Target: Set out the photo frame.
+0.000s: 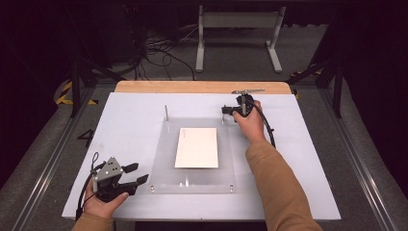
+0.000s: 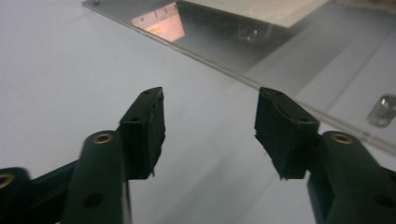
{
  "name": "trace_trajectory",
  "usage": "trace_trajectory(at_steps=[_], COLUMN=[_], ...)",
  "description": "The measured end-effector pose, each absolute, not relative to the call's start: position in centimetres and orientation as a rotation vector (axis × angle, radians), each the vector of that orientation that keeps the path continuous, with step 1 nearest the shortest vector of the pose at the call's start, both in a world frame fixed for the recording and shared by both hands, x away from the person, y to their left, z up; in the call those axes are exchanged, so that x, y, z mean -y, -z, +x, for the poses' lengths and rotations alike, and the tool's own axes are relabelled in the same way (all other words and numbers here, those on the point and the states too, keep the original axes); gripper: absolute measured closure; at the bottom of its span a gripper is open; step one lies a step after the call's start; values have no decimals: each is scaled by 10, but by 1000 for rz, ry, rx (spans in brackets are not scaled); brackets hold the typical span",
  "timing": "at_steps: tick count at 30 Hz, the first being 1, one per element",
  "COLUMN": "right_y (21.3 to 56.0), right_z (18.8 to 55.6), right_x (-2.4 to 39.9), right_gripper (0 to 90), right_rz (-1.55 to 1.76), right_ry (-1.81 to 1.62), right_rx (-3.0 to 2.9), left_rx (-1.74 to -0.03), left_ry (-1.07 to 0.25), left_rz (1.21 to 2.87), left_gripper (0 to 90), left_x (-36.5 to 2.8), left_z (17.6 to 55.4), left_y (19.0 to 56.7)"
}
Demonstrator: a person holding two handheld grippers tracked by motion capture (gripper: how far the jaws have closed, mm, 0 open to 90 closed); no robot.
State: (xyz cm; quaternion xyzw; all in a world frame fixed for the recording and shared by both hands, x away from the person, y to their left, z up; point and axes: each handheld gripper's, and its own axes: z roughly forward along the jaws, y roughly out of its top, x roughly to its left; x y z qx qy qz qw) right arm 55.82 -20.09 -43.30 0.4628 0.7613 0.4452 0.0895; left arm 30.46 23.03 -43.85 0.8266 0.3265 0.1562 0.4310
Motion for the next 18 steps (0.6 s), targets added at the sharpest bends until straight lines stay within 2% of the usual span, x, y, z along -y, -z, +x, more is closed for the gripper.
trace_trajectory(at_steps=[2, 9, 12, 18], right_y=[433, 433, 431, 431], right_z=[559, 562, 562, 561], right_x=[201, 201, 199, 199], right_gripper=[855, 856, 856, 856], right_rz=[1383, 1404, 1407, 1403], right_ry=[-1328, -1324, -1299, -1294], right_rx=[-2264, -2268, -2274, -2280], left_rx=[-781, -673, -619, -518], left_ry=[-394, -471, -557, -575], left_rz=[2089, 2142, 2161, 2093], left_gripper=[252, 161, 107, 114], left_x=[-228, -217, -209, -197], left_z=[305, 302, 300, 299], left_y=[442, 449, 450, 445])
